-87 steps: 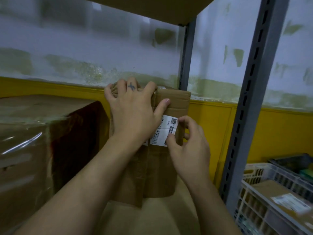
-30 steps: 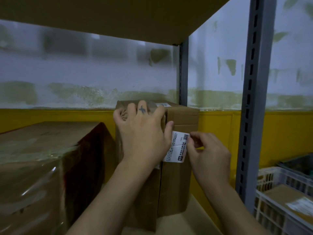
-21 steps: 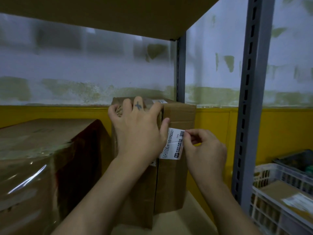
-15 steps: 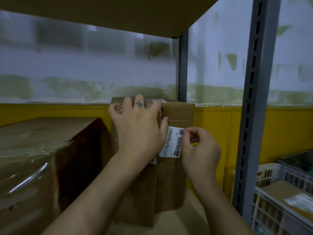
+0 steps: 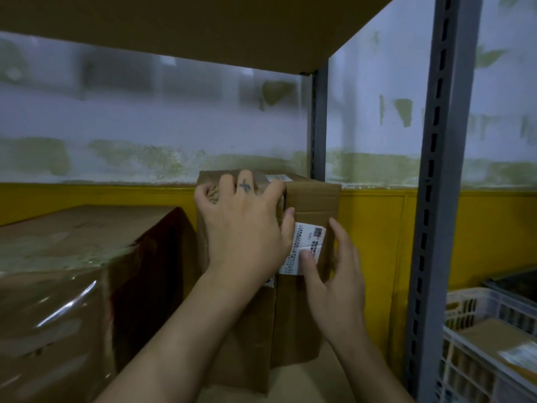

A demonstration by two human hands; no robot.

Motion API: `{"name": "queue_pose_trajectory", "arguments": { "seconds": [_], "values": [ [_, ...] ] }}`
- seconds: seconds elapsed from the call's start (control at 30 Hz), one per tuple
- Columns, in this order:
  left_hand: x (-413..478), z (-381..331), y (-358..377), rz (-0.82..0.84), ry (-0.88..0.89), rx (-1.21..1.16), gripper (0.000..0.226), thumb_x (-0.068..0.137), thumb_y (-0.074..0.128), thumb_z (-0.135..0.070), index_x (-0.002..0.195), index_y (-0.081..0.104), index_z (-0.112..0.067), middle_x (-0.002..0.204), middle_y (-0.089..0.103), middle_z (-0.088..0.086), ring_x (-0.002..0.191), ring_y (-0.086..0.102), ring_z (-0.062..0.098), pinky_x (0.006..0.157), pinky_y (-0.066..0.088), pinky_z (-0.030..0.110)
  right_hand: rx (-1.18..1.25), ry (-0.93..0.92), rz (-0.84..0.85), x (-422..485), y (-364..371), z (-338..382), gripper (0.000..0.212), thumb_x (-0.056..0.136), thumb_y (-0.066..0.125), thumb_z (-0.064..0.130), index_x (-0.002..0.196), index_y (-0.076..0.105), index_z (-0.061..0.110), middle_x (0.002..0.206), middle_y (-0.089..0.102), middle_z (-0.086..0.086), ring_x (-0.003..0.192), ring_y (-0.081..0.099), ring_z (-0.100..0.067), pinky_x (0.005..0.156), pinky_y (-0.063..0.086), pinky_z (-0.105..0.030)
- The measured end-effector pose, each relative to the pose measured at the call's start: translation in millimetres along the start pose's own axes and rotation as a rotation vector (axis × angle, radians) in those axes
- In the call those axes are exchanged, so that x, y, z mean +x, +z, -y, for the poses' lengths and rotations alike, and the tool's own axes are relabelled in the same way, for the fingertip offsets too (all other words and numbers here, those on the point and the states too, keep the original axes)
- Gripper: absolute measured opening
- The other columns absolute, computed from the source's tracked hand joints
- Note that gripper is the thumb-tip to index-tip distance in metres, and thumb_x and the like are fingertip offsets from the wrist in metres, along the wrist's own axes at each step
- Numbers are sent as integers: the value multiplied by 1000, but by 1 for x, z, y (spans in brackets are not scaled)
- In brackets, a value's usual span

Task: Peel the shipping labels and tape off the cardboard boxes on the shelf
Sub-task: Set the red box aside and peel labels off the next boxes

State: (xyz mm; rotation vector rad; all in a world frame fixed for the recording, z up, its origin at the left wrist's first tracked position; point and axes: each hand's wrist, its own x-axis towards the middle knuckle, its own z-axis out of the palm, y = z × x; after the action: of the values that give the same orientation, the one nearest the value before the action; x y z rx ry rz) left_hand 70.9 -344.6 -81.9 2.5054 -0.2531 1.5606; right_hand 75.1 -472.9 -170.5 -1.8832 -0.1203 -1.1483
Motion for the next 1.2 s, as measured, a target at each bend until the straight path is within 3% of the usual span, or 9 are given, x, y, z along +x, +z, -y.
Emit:
{"name": "queue_pose_trajectory", "arguments": {
  "seconds": [0.13, 0.27, 0.4, 0.53, 0.7, 0.77, 0.93, 1.03, 1.2],
  "values": [
    [0, 1, 2, -16, 4, -17, 34, 87, 51, -52, 113, 60, -31, 116, 57, 10, 114, 47, 33, 100, 29, 54, 52, -46, -37, -5, 10, -4, 45, 94, 58, 36, 133, 36, 40, 127, 52, 9, 111, 54, -7, 86, 50, -26],
    [-4, -2, 3, -62, 3, -3, 35, 82, 51, -52, 106, 63, -29, 109, 58, 12, 106, 47, 35, 96, 30, 54, 98, -26, -119, -7, 18, -1, 42, 92, 57, 38, 131, 40, 36, 121, 50, 11, 104, 51, 4, 73, 45, -7],
    [-6, -2, 3, -69, 3, 15, 36, 83, 55, -52, 109, 60, -28, 112, 56, 13, 109, 44, 35, 97, 29, 55, 126, -26, -177, -5, 28, 3, 43, 87, 52, 43, 127, 40, 33, 119, 48, 6, 101, 48, 7, 72, 41, -3],
    [-1, 0, 7, -33, -16, 29, 42, 85, 55, -53, 119, 56, -29, 117, 54, 12, 114, 43, 35, 100, 27, 57, 97, -9, -135, 2, 30, 5, 42, 88, 57, 36, 126, 40, 30, 118, 42, 6, 99, 39, 20, 71, 34, 4],
    [0, -1, 14, -61, 5, 46, 42, 84, 52, -51, 118, 57, -26, 113, 55, 14, 110, 46, 36, 98, 30, 58, 0, -53, -71, 1, 30, -2, 16, 87, 44, 50, 95, 36, 38, 118, 40, 3, 99, 50, -5, 63, 41, -8],
    [0, 0, 14, -75, 13, 37, 44, 83, 49, -51, 117, 58, -25, 110, 55, 14, 108, 46, 36, 97, 31, 58, 21, -57, -71, -3, 30, -6, 20, 87, 47, 49, 101, 35, 40, 122, 42, 2, 100, 48, -2, 68, 43, -6],
    [-2, -2, 12, -88, 19, 25, 42, 83, 49, -52, 114, 59, -25, 109, 56, 13, 106, 47, 36, 97, 31, 57, 88, -54, -123, -12, 29, -9, 62, 88, 61, 37, 140, 27, 35, 132, 39, 10, 109, 39, 16, 81, 33, 5],
    [-4, -2, 12, -107, 23, 23, 42, 83, 50, -52, 113, 60, -24, 108, 56, 14, 106, 48, 37, 96, 31, 57, 85, -64, -154, -11, 30, -6, 63, 88, 63, 35, 142, 31, 29, 134, 42, 2, 105, 42, 10, 78, 37, 3],
    [-6, -2, 12, -119, 23, 10, 41, 82, 54, -51, 113, 61, -24, 108, 56, 14, 106, 48, 37, 96, 30, 57, 141, -52, -186, -8, 27, 4, 57, 82, 63, 33, 133, 44, 15, 124, 46, -3, 101, 39, 24, 70, 35, 5]
  ]
}}
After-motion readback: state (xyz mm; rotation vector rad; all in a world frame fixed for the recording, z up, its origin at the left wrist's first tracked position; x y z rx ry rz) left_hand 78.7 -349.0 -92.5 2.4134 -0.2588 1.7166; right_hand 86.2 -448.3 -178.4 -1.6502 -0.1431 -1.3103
